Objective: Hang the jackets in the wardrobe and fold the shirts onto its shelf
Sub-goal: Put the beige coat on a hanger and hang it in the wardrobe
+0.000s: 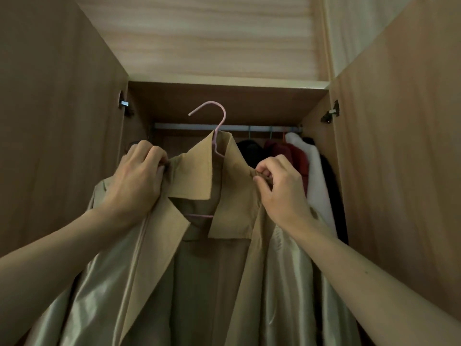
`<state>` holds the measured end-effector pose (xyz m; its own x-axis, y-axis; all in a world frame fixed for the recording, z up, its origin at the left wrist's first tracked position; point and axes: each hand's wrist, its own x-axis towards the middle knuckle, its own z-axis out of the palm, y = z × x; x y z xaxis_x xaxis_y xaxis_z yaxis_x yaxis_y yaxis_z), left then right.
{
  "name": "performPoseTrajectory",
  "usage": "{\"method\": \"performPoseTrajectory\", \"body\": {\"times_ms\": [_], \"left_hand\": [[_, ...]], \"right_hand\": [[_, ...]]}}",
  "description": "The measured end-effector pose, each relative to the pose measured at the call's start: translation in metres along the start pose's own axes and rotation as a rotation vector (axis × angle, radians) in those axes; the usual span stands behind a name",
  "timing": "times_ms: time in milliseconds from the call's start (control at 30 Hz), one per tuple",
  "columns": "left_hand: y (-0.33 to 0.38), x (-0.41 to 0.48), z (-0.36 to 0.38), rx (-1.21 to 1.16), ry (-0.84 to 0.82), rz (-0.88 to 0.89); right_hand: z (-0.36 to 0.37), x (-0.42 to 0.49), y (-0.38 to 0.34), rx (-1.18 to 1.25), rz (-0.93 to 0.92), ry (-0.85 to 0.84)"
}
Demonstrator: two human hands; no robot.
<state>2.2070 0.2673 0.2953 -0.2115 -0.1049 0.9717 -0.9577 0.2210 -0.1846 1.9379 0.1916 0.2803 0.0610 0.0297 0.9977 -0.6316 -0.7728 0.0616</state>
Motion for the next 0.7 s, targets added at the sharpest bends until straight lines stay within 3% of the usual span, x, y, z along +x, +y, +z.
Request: {"method": "performPoseTrajectory", "body": {"times_ms": [367,700], "left_hand": [[-0.016,0.031,0.076,0.129,0.068,0.127],[-0.073,0.04,0.181,0.101,0.112,0.114]], "right_hand": [[0.045,0.019,0.068,0.089,-0.005,0.038],[0.124,0.024,0.112,-0.011,0.007,0.056]]}}
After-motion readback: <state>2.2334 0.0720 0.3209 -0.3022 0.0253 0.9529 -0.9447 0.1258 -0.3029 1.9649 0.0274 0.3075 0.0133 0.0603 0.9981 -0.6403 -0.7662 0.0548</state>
